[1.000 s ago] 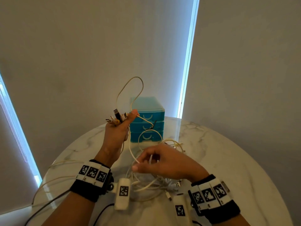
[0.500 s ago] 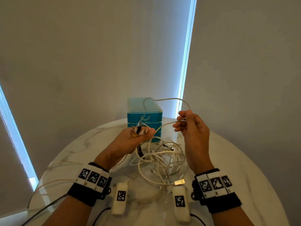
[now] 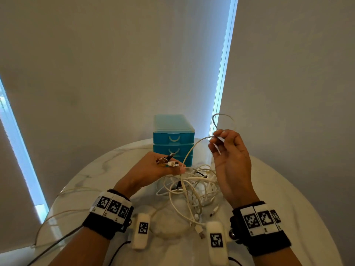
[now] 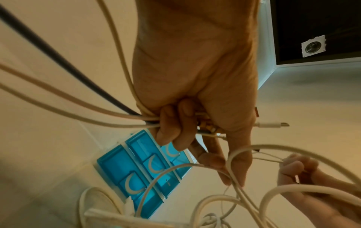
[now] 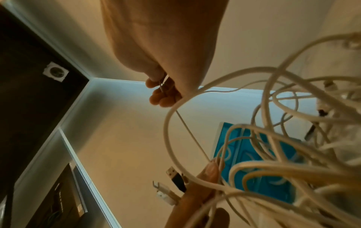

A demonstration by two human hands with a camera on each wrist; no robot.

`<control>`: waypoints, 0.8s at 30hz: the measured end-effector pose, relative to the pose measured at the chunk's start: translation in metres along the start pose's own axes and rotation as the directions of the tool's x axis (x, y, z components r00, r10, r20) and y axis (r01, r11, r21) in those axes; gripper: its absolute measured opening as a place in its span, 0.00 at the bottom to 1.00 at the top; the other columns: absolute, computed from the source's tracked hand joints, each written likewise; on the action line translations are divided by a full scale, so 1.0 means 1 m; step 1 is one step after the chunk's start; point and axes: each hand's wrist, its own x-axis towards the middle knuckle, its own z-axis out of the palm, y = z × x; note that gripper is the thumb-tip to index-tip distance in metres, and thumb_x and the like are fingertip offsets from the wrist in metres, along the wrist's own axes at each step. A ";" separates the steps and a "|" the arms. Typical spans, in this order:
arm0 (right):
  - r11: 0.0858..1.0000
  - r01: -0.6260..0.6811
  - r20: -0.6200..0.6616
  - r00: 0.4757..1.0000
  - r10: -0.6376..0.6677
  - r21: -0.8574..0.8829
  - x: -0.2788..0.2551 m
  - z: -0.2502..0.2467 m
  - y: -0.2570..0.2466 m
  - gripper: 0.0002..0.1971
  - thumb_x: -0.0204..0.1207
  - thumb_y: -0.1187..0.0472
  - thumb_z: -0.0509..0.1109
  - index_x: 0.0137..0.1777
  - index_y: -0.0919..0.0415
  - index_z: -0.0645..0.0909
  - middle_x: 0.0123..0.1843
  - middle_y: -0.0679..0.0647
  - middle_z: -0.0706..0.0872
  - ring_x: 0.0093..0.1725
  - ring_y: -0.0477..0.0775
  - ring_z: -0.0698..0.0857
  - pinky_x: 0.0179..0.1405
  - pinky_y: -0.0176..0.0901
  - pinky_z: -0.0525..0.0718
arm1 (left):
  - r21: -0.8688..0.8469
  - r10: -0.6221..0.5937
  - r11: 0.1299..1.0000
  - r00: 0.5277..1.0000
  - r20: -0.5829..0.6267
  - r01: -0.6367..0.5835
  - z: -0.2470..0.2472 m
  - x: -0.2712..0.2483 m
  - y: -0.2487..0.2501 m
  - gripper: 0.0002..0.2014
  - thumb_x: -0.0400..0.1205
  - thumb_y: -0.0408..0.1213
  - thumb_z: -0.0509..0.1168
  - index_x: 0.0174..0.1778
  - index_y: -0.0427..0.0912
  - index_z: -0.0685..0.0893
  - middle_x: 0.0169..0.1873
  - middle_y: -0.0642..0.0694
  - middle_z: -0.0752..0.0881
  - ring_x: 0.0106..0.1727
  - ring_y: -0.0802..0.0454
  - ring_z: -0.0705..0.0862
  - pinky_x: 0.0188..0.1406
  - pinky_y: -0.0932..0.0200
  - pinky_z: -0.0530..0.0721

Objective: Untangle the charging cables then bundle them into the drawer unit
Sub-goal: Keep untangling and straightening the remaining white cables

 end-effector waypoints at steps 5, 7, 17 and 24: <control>0.884 -0.282 0.076 0.940 0.332 -0.372 -0.007 -0.003 0.028 0.20 0.86 0.59 0.78 0.75 0.50 0.79 0.72 0.48 0.89 0.62 0.48 0.95 0.59 0.44 0.93 | -0.195 0.038 0.978 0.977 -0.210 -0.080 0.001 0.002 -0.001 0.07 0.83 0.45 0.80 0.54 0.50 0.98 0.48 0.55 0.97 0.46 0.66 0.93 0.40 0.73 0.84; 0.726 -0.279 0.135 0.880 0.455 -0.628 -0.012 -0.006 0.037 0.18 0.80 0.52 0.83 0.68 0.47 0.85 0.65 0.47 0.93 0.58 0.47 0.95 0.62 0.48 0.93 | -0.259 0.054 0.957 0.959 -0.277 -0.129 -0.001 0.001 -0.001 0.08 0.85 0.44 0.78 0.54 0.43 0.97 0.45 0.55 0.96 0.35 0.69 0.88 0.29 0.74 0.78; 0.624 -0.013 0.199 0.942 0.269 -0.782 -0.001 -0.027 0.026 0.20 0.76 0.65 0.84 0.61 0.41 0.91 0.59 0.43 0.93 0.56 0.51 0.94 0.51 0.44 0.95 | -0.354 0.051 0.896 0.853 -0.519 -0.269 -0.001 -0.001 0.002 0.08 0.87 0.44 0.76 0.59 0.48 0.95 0.46 0.44 0.95 0.27 0.68 0.81 0.39 0.63 0.73; 0.453 0.271 0.403 0.888 0.223 -0.849 -0.013 -0.011 0.044 0.10 0.81 0.45 0.80 0.59 0.42 0.92 0.53 0.38 0.90 0.48 0.39 0.89 0.49 0.33 0.88 | -0.300 0.157 0.923 0.948 -0.277 -0.240 0.006 -0.014 0.021 0.13 0.85 0.42 0.75 0.62 0.41 0.95 0.46 0.52 0.95 0.30 0.68 0.85 0.30 0.75 0.78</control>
